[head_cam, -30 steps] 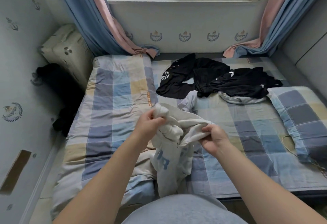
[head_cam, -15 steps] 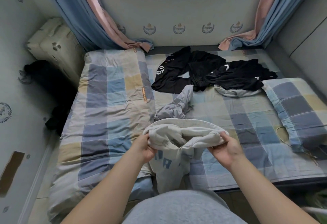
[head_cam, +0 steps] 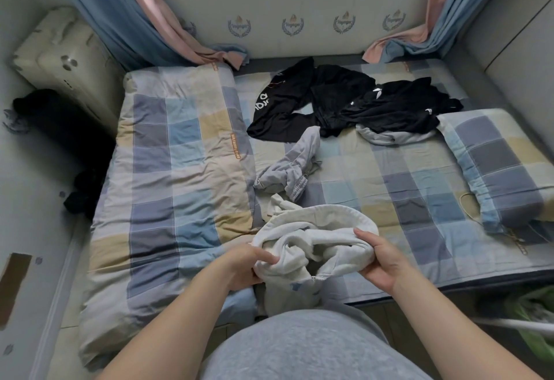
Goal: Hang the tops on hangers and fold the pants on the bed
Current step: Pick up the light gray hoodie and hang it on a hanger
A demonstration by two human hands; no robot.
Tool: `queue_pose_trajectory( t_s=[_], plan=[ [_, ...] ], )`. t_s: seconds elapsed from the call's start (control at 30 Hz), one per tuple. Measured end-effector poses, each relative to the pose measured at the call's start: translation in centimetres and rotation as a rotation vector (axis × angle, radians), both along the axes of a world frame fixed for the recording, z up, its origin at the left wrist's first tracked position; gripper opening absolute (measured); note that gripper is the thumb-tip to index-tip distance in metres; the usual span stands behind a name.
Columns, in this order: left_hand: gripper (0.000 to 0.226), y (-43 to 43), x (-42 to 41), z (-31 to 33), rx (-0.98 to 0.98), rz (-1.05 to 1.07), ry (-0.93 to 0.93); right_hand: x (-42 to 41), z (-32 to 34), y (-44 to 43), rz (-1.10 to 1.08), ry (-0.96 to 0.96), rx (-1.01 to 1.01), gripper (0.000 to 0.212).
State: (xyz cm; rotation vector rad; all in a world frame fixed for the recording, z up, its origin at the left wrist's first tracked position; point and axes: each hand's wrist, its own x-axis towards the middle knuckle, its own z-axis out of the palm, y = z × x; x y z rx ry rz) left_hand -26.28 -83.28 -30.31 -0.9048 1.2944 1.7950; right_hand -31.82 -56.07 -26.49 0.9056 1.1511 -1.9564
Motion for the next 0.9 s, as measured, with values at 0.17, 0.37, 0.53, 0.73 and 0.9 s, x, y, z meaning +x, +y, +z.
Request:
queue_pose_trajectory(
  t_s=[0.17,0.37,0.53,0.73,0.9],
  plan=[
    [0.026,1.0,-0.3,-1.1,-0.976,-0.267,0.172,0.4,-0.5,-1.1,-0.072,0.087,0.069,0.026],
    [0.081,0.6,-1.1,-1.5,-0.549,0.167,-0.002,0.3,0.2,-1.6,-0.085,0.188,0.097,0.024],
    [0.038,0.9,-0.9,-1.3,-1.059,-0.402,0.117,0.5,1.0,-2.0,-0.113,0.239,0.097,0.017],
    [0.029,-0.4,-1.5,-1.8,-1.002,-0.077,0.203,0.3,-0.2,-2.4,-0.188,0.301,0.451,0.018],
    [0.028,0.5,-1.0,-3.2,-0.298,0.561,-0.063,0.5,-2.3,-0.1,-0.05,0.34,0.764,0.02]
  ],
)
